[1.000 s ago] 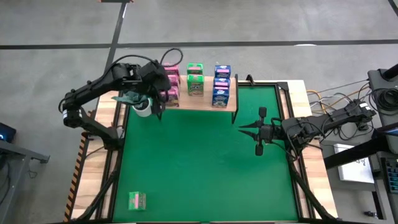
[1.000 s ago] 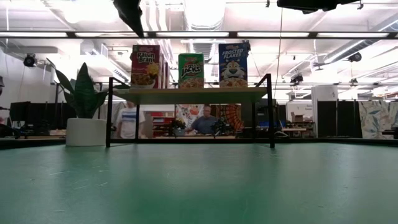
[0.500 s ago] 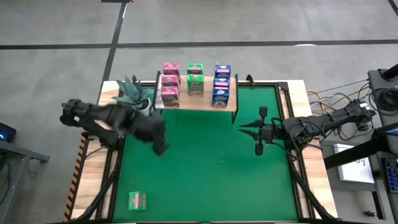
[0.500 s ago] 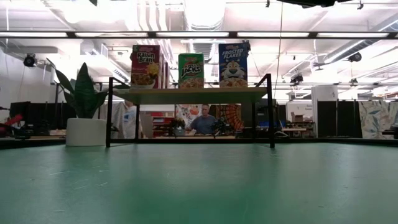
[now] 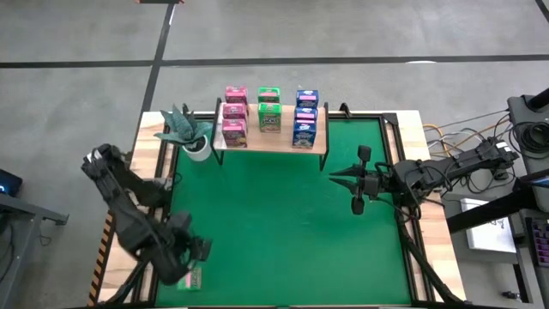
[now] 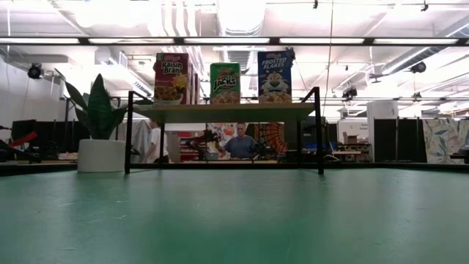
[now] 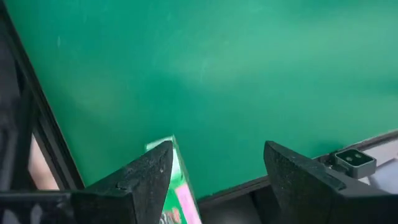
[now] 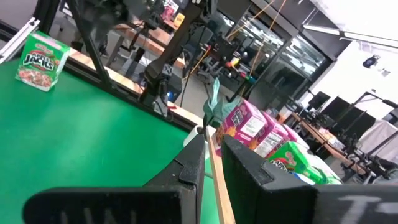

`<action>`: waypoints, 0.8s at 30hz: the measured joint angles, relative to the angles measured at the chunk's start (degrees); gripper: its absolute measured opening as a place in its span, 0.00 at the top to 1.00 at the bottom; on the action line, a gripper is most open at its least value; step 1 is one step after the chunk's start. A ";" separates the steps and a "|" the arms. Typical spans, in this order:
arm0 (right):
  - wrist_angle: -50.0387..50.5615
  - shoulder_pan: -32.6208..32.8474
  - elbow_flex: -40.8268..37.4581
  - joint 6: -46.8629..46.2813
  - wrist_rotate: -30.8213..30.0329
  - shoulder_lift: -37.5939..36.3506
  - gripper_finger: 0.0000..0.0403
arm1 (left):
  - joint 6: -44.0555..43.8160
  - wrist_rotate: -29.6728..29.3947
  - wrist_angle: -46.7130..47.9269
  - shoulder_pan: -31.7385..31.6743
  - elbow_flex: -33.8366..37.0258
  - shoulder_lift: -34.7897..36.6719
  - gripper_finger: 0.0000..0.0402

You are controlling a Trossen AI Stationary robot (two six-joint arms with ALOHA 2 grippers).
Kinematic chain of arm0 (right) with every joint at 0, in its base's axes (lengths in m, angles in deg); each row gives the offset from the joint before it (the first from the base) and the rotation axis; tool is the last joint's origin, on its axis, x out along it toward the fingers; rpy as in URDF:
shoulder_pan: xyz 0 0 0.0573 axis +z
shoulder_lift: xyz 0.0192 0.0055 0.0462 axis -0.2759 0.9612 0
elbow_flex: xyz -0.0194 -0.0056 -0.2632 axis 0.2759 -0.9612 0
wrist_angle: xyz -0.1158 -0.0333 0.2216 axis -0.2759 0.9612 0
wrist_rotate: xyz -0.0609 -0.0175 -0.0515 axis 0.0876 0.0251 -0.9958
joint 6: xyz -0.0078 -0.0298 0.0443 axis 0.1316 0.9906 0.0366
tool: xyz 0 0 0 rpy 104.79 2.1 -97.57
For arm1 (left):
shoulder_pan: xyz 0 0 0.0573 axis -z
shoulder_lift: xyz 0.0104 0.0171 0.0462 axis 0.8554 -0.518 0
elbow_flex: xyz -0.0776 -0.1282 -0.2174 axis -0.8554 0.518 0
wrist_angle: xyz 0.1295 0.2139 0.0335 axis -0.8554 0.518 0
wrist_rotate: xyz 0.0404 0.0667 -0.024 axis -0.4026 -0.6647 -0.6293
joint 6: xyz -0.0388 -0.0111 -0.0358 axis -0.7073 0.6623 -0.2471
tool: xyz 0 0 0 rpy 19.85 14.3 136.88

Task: Stack cereal on shelf
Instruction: Put the green cereal box on the shelf aligned with the other green cereal boxes

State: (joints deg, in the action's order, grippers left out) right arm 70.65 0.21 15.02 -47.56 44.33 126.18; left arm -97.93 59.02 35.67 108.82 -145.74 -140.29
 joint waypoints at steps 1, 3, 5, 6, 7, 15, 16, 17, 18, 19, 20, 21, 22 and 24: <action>0.02 0.00 0.00 0.17 0.00 0.00 0.89 | -2.77 0.11 -0.38 1.31 0.21 -0.54 0.41; 0.02 0.00 0.00 0.57 0.00 0.00 0.89 | -7.36 2.06 -1.11 3.31 0.35 -2.03 0.41; 0.00 0.00 0.00 0.90 -0.01 0.00 0.89 | -10.57 5.69 -1.62 4.24 0.00 -3.83 0.41; -0.02 0.00 0.00 1.16 0.00 0.00 0.89 | -11.48 7.68 -2.02 4.53 -0.52 -4.76 0.41; -0.05 0.00 0.00 1.35 0.00 0.00 0.89 | -11.91 8.93 -2.58 4.59 -1.25 -5.73 0.41; -0.40 0.00 0.00 2.31 0.00 0.00 0.89 | -12.50 12.89 -2.26 4.59 -5.07 -12.44 0.41; -0.38 0.00 0.00 2.39 0.00 0.00 0.89 | -12.63 15.28 -1.76 4.61 -5.07 -12.95 0.41; -0.38 0.00 0.00 2.72 0.00 0.00 0.89 | -12.71 17.43 -1.10 4.68 -5.05 -13.41 0.41; -0.40 0.00 0.00 2.80 0.00 0.00 0.89 | -12.71 19.22 -0.71 4.78 -5.03 -13.77 0.41; -0.40 0.00 0.00 2.92 0.00 0.00 0.89 | -12.77 19.75 -0.54 4.92 -5.03 -13.97 0.41; -0.40 0.00 0.00 2.96 0.00 0.00 0.89 | -12.80 19.61 -0.41 5.05 -5.03 -14.08 0.41; -0.40 0.00 0.00 3.02 0.00 0.00 0.89 | -12.96 19.15 -0.35 5.15 -5.03 -14.18 0.41; -0.39 0.00 0.00 3.06 0.00 0.00 0.89 | -13.08 18.31 -0.42 5.19 -5.03 -14.35 0.41; -0.40 0.00 0.00 3.08 0.00 0.00 0.89 | -13.12 17.79 -0.40 5.16 -5.03 -14.69 0.41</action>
State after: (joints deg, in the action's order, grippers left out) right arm 70.25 0.21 15.02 -44.49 44.33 126.18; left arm -111.05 76.81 35.27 113.98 -150.76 -154.98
